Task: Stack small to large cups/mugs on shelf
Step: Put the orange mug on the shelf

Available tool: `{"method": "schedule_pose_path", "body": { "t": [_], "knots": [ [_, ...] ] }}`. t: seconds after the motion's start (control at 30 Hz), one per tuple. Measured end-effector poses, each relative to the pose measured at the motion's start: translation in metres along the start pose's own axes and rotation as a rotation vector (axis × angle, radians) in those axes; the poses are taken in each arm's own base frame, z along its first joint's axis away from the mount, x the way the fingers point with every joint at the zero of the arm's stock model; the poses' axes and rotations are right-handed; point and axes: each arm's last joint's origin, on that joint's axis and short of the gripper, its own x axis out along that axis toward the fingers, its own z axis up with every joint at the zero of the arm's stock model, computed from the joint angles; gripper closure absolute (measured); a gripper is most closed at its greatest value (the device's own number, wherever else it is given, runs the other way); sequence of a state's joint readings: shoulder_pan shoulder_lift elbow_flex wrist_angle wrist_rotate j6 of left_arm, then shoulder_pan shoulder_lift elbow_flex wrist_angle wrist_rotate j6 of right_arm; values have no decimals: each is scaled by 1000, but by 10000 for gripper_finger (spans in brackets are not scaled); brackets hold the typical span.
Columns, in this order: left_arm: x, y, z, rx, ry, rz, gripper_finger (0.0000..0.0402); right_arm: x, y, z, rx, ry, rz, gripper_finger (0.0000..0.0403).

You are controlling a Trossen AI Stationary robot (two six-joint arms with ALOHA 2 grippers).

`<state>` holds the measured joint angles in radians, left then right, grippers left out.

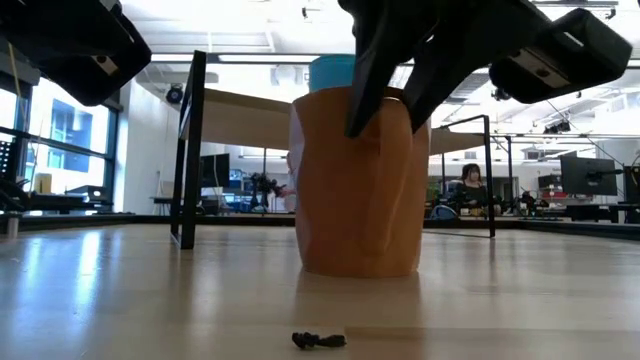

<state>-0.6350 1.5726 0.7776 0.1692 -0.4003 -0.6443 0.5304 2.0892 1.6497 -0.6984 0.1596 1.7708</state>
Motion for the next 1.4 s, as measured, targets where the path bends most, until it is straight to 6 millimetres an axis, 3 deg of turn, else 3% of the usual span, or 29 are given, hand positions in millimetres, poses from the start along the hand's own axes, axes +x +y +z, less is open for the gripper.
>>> {"method": "schedule_pose_path", "body": {
  "t": [0.67, 1.1, 1.4],
  "knots": [
    [0, 0, 3, -130, -47, 21, 277, -4, -8, 0, -271, 69, -86, 370],
    [0, -1, 7, -150, -112, 37, 277, -23, -14, 13, -334, 62, -157, 370],
    [0, -1, 7, -155, -123, 50, 277, -22, -11, 21, -337, 100, -141, 374]
  ]
}}
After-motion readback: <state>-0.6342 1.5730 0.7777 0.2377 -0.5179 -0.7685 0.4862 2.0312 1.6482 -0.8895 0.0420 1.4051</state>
